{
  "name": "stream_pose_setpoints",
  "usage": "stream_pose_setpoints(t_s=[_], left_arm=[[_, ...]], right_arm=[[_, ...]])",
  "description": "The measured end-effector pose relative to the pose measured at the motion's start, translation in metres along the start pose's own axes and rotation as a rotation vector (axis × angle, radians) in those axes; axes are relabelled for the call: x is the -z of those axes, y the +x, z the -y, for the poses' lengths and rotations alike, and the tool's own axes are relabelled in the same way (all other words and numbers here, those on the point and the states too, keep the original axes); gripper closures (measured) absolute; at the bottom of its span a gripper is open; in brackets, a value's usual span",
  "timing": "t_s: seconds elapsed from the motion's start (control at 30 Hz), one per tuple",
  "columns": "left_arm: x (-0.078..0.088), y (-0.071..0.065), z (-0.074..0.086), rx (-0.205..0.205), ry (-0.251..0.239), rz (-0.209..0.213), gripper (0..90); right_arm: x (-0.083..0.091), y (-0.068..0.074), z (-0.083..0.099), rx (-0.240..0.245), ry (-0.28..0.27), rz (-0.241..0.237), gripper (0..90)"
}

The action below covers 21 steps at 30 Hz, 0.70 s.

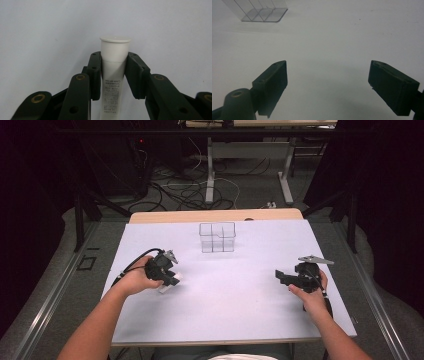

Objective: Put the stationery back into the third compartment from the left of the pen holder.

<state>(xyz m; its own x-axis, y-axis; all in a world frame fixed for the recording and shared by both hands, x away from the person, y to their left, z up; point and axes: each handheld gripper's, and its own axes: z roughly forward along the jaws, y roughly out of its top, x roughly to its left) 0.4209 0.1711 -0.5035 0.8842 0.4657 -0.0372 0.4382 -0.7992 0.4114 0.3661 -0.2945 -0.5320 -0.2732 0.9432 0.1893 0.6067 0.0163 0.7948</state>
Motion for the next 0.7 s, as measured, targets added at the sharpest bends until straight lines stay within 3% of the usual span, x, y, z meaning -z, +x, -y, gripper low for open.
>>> stream_pose_setpoints(t_s=[0.17,0.37,0.57,0.7], left_arm=[[0.006,0.002,-0.001,0.054,-0.043,0.0,67.1],[0.015,0.005,-0.004,0.144,-0.143,-0.004,67.1],[0.028,0.01,-0.008,0.204,-0.238,0.002,67.2],[0.034,0.008,-0.011,0.273,-0.312,0.012,67.2]], right_arm=[[0.0,0.0,0.0,-0.006,0.002,0.001,15.0],[0.0,0.0,0.0,-0.002,0.0,0.001,15.0],[0.0,0.0,0.0,-0.001,0.0,0.0,15.0],[0.0,0.0,0.0,-0.004,-0.002,0.0,15.0]])
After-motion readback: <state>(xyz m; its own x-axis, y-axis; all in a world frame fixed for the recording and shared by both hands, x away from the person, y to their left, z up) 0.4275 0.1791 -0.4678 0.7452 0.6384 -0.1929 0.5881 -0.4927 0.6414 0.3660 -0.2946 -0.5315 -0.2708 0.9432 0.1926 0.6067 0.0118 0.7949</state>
